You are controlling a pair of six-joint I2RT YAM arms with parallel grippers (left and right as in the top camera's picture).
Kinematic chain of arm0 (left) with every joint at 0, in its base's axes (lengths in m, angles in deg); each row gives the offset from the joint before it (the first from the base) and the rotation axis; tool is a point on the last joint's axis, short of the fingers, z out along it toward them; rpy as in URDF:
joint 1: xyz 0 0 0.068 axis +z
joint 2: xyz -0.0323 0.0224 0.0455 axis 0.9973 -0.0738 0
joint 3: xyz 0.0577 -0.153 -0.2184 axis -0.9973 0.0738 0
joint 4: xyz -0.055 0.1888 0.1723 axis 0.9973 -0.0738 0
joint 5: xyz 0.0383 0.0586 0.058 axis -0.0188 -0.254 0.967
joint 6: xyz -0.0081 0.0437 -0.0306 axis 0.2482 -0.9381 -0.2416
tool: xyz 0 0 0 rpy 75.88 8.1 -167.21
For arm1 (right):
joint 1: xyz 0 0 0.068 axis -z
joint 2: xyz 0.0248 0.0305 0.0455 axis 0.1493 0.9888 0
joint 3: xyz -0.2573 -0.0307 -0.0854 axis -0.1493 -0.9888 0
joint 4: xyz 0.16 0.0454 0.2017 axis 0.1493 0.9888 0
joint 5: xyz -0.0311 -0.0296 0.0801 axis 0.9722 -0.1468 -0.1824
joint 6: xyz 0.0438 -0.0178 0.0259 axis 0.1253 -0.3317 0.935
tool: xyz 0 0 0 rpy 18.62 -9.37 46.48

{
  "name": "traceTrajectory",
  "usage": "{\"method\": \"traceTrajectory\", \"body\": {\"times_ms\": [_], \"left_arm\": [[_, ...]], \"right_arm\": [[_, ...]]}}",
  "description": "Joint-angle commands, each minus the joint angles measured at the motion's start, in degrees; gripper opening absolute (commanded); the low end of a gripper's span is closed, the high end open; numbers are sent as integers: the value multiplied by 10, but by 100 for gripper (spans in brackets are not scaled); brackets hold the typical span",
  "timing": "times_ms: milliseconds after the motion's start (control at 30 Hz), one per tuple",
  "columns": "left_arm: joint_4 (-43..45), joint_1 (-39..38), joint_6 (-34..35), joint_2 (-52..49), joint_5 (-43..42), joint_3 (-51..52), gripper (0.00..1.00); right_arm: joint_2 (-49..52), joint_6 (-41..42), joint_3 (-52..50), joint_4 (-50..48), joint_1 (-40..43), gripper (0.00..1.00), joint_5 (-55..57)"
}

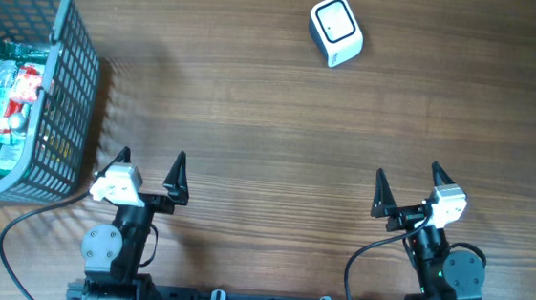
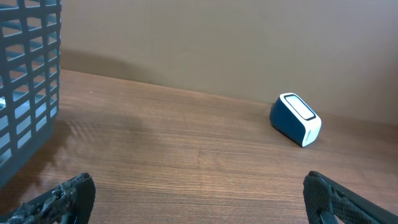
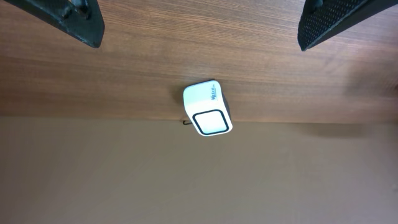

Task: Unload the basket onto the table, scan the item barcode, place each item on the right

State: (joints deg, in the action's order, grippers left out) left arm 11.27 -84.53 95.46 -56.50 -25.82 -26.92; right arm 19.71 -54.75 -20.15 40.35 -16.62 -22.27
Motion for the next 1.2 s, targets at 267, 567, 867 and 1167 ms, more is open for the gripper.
{"method": "traceTrajectory", "body": {"times_ms": [267, 567, 867, 1167], "left_arm": [[-6, 4, -11, 2, 4, 1, 100], [-6, 4, -11, 2, 4, 1, 100], [-3, 4, -11, 2, 3, 1, 100], [14, 4, -11, 2, 5, 1, 100]], "right_arm": [[-2, -5, 0, -3, 3, 100, -1], [-2, -5, 0, -3, 3, 100, -1], [-2, -5, 0, -3, 3, 100, -1], [-2, -5, 0, -3, 3, 100, -1]]}}
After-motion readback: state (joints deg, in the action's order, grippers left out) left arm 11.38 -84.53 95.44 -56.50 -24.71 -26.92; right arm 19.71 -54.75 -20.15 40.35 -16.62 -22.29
